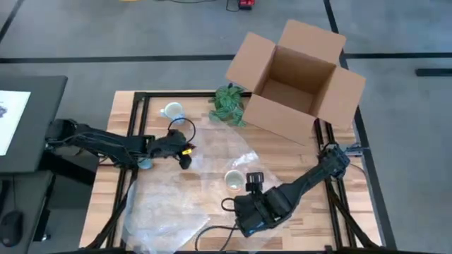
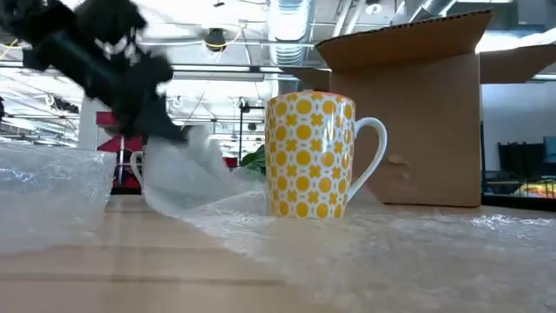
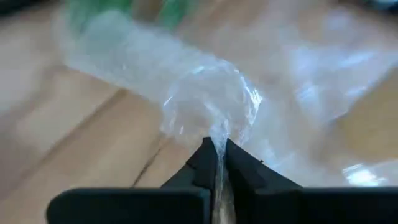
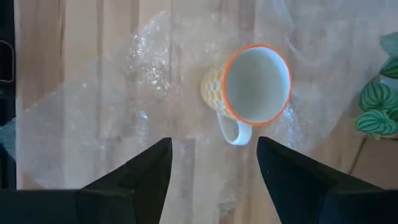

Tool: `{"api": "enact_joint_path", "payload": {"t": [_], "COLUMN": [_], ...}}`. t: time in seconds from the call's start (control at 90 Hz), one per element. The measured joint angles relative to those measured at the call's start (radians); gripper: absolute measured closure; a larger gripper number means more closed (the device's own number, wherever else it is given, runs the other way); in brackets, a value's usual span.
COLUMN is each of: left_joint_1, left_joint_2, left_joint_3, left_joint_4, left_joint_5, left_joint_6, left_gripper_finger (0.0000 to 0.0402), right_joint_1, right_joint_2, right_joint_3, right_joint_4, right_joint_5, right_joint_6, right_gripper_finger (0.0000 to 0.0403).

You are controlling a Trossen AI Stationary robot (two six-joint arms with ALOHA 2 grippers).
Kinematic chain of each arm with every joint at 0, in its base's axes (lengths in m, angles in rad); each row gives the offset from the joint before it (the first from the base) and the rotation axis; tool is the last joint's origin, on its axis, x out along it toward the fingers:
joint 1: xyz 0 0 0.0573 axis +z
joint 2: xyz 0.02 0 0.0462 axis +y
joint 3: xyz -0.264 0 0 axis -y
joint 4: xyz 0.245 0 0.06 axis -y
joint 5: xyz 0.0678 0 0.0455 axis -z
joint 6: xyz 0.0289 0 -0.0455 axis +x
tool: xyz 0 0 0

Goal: Wrap mug
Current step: Wrap the yellow mug

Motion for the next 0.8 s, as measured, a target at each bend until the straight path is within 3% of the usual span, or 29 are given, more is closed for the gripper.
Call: {"api": "enact_joint_path", "payload": {"t": [0.344, 0.578, 0.8], "left_joint_1": [-0.140, -0.217, -0.274], "left_joint_2": [0.048, 0.179, 0.335], "left_joint_3": [0.138, 0.210, 0.365], "left_joint_4": [0.118, 0.229, 0.275], "left_joint_5": [-0.014, 0.016, 0.082], "left_joint_6": [0.124, 0.158, 0.207], "left_gripper_finger": [0.0402, 0.0401, 0.0401], "right_joint_1": [0.063, 0.079, 0.050], "right_joint_2": [0.000, -0.035, -0.089], "right_joint_3": [0.000, 0.000, 0.000], "right_joint_4": [0.000, 0.000, -0.001], "right_joint_5": [0.201, 0.311, 0.393], "right_joint_6": [0.093, 0.126, 0.138], "right_gripper_finger": [0.0180, 0.0180, 0.0180]}}
